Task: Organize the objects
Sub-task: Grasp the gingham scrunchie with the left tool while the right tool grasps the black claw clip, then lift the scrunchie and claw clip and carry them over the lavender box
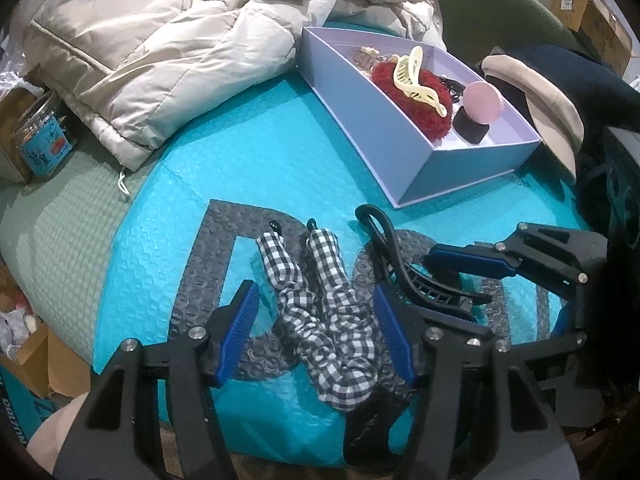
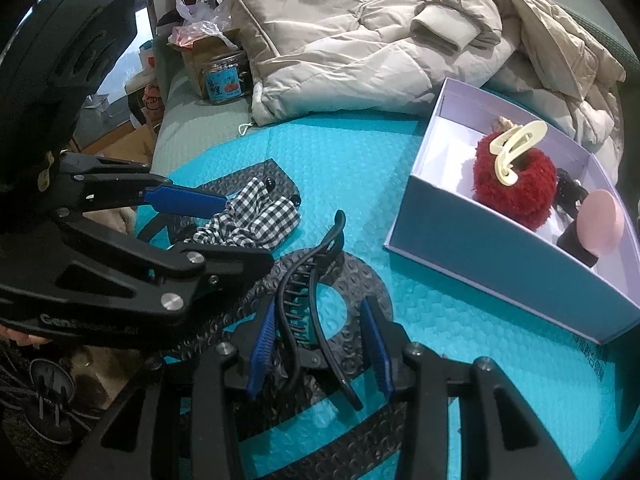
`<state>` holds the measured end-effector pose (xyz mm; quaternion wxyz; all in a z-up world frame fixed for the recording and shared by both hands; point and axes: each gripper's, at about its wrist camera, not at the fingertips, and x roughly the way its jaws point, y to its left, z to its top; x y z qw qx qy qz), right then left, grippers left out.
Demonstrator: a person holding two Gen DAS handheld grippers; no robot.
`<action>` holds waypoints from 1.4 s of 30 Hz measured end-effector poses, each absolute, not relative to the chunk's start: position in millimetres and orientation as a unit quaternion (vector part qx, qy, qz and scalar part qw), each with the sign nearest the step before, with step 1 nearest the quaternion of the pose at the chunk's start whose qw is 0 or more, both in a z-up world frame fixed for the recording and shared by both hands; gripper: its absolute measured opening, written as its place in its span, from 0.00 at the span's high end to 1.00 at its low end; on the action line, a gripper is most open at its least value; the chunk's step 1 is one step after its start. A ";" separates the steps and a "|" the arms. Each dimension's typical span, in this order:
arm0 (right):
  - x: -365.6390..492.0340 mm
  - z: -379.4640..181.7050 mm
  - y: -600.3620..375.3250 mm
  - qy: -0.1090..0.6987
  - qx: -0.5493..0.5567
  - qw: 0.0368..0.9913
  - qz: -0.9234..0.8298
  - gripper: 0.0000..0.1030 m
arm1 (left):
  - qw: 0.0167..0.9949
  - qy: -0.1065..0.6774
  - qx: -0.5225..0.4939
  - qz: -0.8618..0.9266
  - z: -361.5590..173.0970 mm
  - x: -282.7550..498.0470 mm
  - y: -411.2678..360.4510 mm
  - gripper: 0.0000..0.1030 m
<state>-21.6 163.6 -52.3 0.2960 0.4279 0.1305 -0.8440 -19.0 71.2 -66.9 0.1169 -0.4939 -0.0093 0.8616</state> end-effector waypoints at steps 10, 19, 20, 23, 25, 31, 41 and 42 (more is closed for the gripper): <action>-21.2 -50.3 171.9 0.091 0.438 0.291 -0.846 0.81 | 0.077 -0.008 -0.502 0.862 -65.8 -19.7 67.2 0.73; -10.1 -42.4 184.4 0.072 0.440 0.281 -0.850 0.81 | 0.097 -0.044 -0.511 0.853 -57.2 -5.6 70.3 0.77; -8.3 -41.0 185.8 0.071 0.440 0.280 -0.850 0.81 | 0.098 -0.046 -0.510 0.853 -55.5 -2.7 71.1 0.77; -2.0 -34.8 191.6 0.066 0.435 0.272 -0.855 0.81 | 0.102 -0.050 -0.509 0.853 -50.6 2.9 73.7 0.77; 1.0 -31.3 194.5 0.059 0.433 0.268 -0.858 0.81 | 0.110 -0.047 -0.508 0.853 -46.6 6.7 77.0 0.77; 7.8 -25.2 202.6 0.038 0.436 0.263 -0.860 0.81 | 0.131 -0.030 -0.504 0.853 -33.8 11.1 86.4 0.77; 18.9 -16.5 220.2 0.022 0.439 0.252 -0.862 0.81 | 0.151 -0.019 -0.491 0.857 -17.2 12.4 109.5 0.77; 20.7 -15.2 222.7 0.021 0.439 0.252 -0.862 0.81 | 0.154 -0.019 -0.491 0.857 -16.4 12.4 112.4 0.77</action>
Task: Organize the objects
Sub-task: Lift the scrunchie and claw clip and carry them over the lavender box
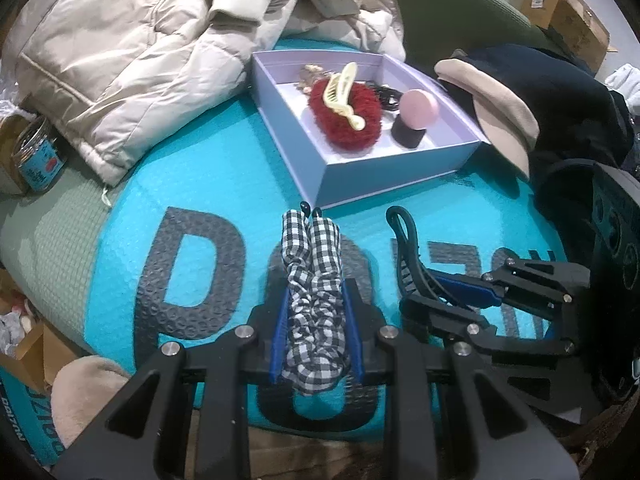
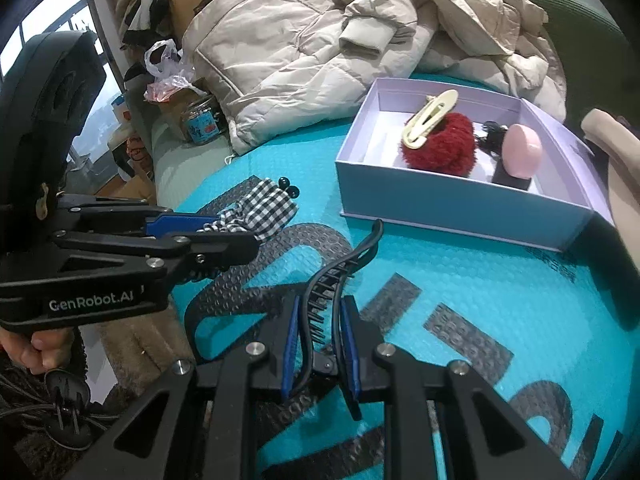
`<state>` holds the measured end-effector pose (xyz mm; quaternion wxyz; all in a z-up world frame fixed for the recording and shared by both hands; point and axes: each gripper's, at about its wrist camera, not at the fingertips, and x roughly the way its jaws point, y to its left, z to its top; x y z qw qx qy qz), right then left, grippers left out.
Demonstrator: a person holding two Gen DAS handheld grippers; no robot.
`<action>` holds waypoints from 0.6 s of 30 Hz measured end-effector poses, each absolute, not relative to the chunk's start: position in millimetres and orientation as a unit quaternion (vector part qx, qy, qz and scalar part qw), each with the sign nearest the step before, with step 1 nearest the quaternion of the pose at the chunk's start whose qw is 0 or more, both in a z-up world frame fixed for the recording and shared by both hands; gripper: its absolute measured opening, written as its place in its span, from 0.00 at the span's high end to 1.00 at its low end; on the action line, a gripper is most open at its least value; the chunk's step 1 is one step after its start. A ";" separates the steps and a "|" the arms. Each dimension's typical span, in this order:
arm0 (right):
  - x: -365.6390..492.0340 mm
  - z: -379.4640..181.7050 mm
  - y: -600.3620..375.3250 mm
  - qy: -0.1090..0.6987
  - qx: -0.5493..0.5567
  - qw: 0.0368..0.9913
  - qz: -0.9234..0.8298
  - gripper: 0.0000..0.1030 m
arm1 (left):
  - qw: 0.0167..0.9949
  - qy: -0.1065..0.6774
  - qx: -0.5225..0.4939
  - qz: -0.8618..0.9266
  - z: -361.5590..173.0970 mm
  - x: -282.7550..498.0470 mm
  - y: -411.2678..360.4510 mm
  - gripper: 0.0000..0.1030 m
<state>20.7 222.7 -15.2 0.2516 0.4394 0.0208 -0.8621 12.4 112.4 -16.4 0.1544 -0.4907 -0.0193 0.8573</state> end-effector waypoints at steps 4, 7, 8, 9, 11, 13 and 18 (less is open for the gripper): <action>25.5 -11.1 230.5 0.022 0.438 0.242 -0.866 0.81 | 0.161 -0.021 -0.489 0.857 -14.7 12.3 122.3 0.77; 29.9 -7.6 236.0 0.020 0.433 0.235 -0.870 0.81 | 0.169 -0.020 -0.489 0.856 -14.5 13.6 129.5 0.77; 30.5 -6.6 237.4 0.019 0.433 0.233 -0.870 0.81 | 0.172 -0.019 -0.488 0.855 -14.1 14.0 132.3 0.77; 31.4 -5.9 239.0 0.019 0.433 0.229 -0.871 0.81 | 0.174 -0.018 -0.488 0.855 -13.6 14.4 134.7 0.77; 32.1 -5.3 241.2 0.019 0.433 0.226 -0.872 0.81 | 0.175 -0.014 -0.486 0.856 -12.6 15.7 139.3 0.77; 32.6 -4.7 244.5 0.018 0.433 0.223 -0.873 0.81 | 0.179 -0.013 -0.485 0.856 -11.7 16.9 143.8 0.77; 33.9 -4.2 252.4 0.020 0.435 0.218 -0.873 0.81 | 0.184 -0.008 -0.483 0.856 -9.6 16.7 153.3 0.77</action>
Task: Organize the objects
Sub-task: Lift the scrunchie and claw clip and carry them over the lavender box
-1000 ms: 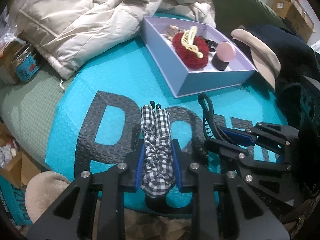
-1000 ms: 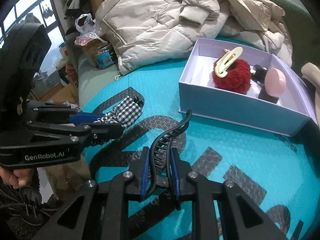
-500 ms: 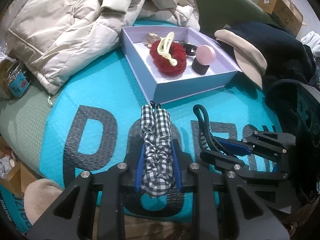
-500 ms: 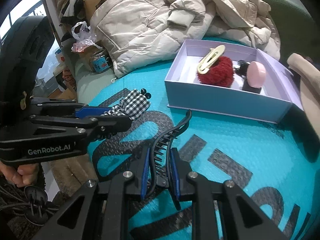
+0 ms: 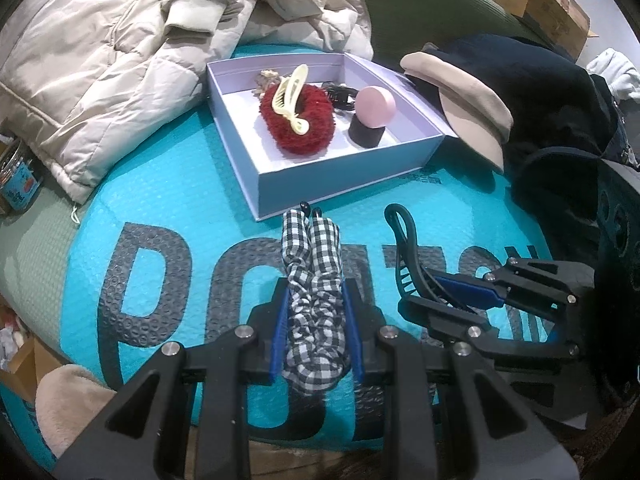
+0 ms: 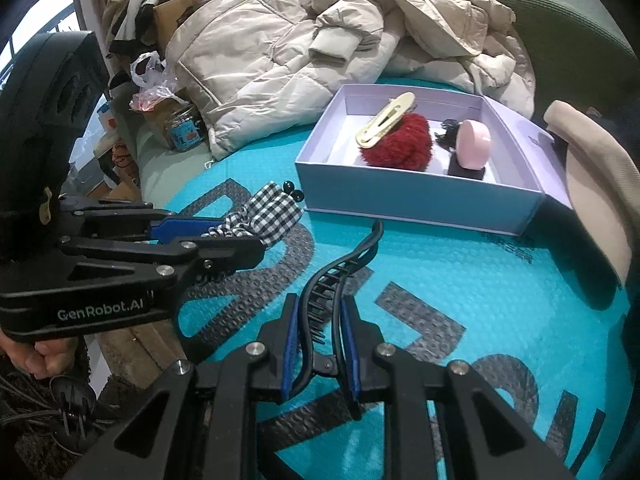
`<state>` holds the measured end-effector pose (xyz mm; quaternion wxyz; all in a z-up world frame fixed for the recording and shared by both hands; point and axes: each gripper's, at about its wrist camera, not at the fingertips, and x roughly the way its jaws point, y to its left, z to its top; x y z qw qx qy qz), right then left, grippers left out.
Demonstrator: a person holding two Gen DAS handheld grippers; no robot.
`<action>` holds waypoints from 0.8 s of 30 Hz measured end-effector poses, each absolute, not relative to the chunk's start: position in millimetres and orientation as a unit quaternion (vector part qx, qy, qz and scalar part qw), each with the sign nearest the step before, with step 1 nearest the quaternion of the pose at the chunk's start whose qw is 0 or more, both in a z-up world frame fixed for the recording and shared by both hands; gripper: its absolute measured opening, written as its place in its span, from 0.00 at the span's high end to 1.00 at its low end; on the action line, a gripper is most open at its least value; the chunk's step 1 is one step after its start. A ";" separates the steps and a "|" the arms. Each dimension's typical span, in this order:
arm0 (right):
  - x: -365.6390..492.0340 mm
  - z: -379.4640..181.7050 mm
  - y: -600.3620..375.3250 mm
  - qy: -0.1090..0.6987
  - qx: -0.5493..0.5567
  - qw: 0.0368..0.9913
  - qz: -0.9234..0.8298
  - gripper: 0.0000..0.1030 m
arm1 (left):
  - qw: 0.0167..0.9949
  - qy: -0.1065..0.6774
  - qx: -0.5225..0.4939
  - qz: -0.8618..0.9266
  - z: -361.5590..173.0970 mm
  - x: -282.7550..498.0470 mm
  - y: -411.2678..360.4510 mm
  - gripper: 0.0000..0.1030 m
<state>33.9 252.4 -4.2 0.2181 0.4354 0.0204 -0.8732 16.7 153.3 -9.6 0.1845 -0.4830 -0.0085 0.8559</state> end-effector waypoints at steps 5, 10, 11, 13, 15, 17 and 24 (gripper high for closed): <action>34.4 2.9 259.2 0.024 0.427 0.209 -0.879 0.81 | 0.189 0.001 -0.477 0.859 -5.1 15.7 163.4 0.77; 28.7 11.9 263.4 0.031 0.422 0.202 -0.883 0.81 | 0.195 0.008 -0.467 0.862 5.7 12.6 172.0 0.77; 27.4 13.8 264.4 0.031 0.421 0.201 -0.884 0.81 | 0.196 0.009 -0.466 0.863 8.1 11.5 173.3 0.77; 23.1 18.9 266.2 0.032 0.417 0.201 -0.886 0.81 | 0.199 0.011 -0.463 0.864 13.0 8.5 176.5 0.77; 18.0 23.9 268.4 0.035 0.412 0.201 -0.888 0.81 | 0.201 0.010 -0.460 0.865 17.8 4.6 179.2 0.77; 13.4 27.4 269.7 0.039 0.410 0.202 -0.889 0.81 | 0.197 0.013 -0.461 0.865 22.0 -0.5 182.5 0.77; -7.0 42.1 278.1 0.050 0.400 0.205 -0.892 0.81 | 0.191 0.013 -0.455 0.870 38.1 -22.8 193.0 0.77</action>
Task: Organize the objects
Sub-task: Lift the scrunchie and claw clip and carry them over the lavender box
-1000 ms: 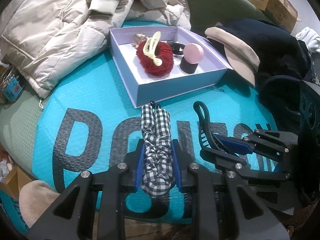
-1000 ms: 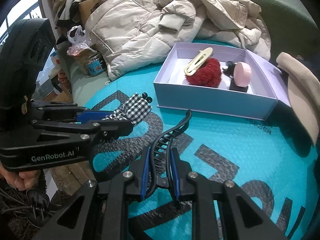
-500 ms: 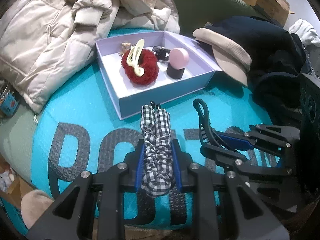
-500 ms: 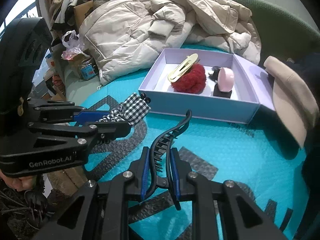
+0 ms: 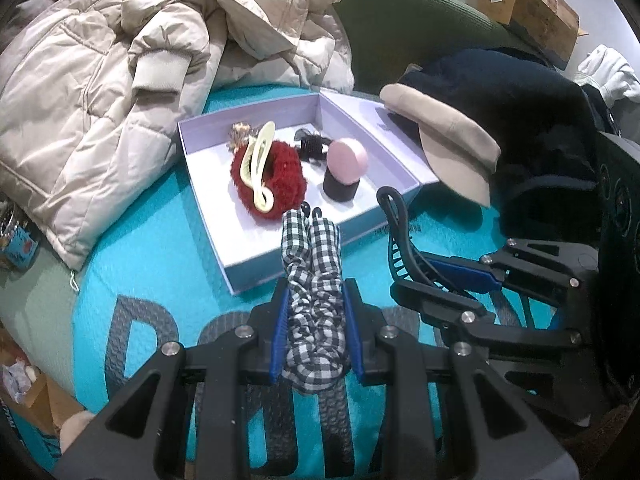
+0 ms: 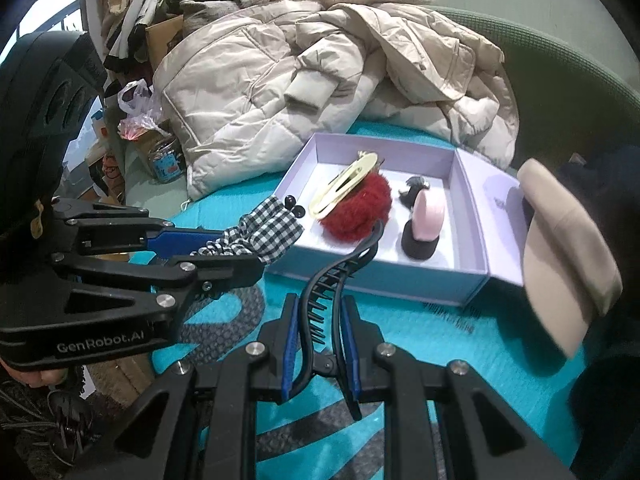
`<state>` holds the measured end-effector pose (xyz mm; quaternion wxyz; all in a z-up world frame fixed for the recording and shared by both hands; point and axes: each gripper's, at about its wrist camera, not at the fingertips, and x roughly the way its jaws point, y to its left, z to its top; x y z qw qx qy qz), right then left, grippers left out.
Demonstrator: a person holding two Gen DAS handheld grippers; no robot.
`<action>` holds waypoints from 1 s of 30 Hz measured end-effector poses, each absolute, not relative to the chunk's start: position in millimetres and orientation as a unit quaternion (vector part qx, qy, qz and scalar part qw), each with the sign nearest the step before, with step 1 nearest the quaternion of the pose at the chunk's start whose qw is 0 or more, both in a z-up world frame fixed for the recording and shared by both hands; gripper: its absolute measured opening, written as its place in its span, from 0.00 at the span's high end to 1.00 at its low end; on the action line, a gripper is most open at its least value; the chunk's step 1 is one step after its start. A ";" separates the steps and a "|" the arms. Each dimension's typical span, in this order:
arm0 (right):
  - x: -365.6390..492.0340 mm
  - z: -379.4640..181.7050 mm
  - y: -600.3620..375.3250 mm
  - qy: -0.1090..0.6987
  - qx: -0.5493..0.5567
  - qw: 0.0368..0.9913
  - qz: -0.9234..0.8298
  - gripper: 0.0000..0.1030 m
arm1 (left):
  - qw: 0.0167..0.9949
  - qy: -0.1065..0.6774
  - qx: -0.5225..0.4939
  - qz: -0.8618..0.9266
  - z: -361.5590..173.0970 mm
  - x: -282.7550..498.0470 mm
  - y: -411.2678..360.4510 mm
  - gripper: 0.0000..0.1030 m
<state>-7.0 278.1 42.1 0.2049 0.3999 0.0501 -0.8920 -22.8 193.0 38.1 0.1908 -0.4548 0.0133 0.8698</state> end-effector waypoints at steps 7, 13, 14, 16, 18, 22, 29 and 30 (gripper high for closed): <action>-27.6 52.7 284.6 0.061 0.393 0.208 -0.894 0.81 | 0.177 0.012 -0.451 0.875 49.6 -44.9 199.3 0.77; -41.9 58.0 285.0 0.065 0.389 0.213 -0.894 0.81 | 0.168 0.008 -0.451 0.877 54.7 -62.0 199.2 0.77; -43.8 58.9 284.6 0.067 0.388 0.214 -0.894 0.81 | 0.167 0.008 -0.450 0.877 55.1 -63.3 198.8 0.77; -48.7 61.3 284.2 0.071 0.386 0.216 -0.894 0.81 | 0.163 0.009 -0.451 0.877 56.3 -69.2 198.1 0.77; -52.6 64.1 283.6 0.073 0.382 0.219 -0.895 0.81 | 0.160 0.007 -0.451 0.878 57.8 -74.8 197.0 0.77; -63.2 67.7 283.0 0.078 0.378 0.220 -0.896 0.81 | 0.155 0.003 -0.448 0.880 61.2 -88.2 195.2 0.77; -84.4 66.9 283.0 0.081 0.377 0.222 -0.896 0.81 | 0.153 0.001 -0.454 0.878 58.2 -109.7 193.9 0.77; -87.9 66.0 283.2 0.081 0.377 0.222 -0.895 0.81 | 0.153 0.001 -0.455 0.878 57.3 -112.4 194.0 0.77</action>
